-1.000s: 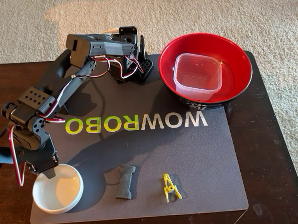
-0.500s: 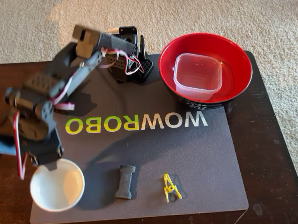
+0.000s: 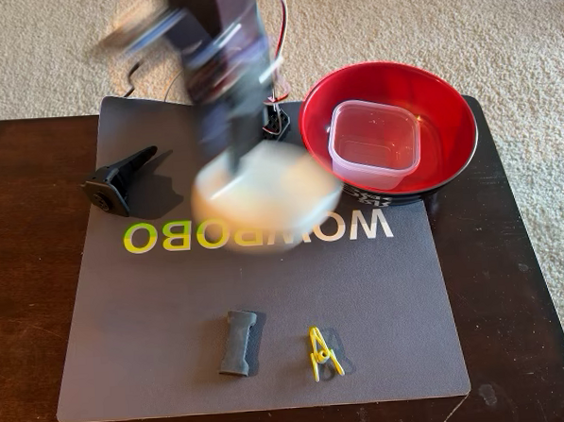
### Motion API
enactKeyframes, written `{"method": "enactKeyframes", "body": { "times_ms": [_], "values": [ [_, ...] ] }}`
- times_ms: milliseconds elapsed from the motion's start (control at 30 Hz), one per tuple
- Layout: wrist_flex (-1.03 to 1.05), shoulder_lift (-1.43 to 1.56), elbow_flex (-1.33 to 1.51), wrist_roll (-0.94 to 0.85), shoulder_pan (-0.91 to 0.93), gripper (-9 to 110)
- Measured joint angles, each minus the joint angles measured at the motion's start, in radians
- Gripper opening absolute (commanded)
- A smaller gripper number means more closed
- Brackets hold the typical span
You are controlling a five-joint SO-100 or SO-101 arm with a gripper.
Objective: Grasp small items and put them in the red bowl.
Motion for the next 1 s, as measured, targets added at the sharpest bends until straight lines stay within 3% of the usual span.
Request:
{"method": "enactKeyframes", "body": {
  "times_ms": [133,500,733,867,1000],
  "values": [
    [0.031,0.239,0.199,-0.026,-0.368,0],
    [-0.032,0.457,0.920,-0.124,-0.902,0],
    [-0.255,0.434,1.172,-0.109,-0.919,0],
    [-0.327,0.405,1.198,-0.081,-0.825,29],
    [-0.333,0.439,1.200,-0.061,-0.801,44]
  ]
}}
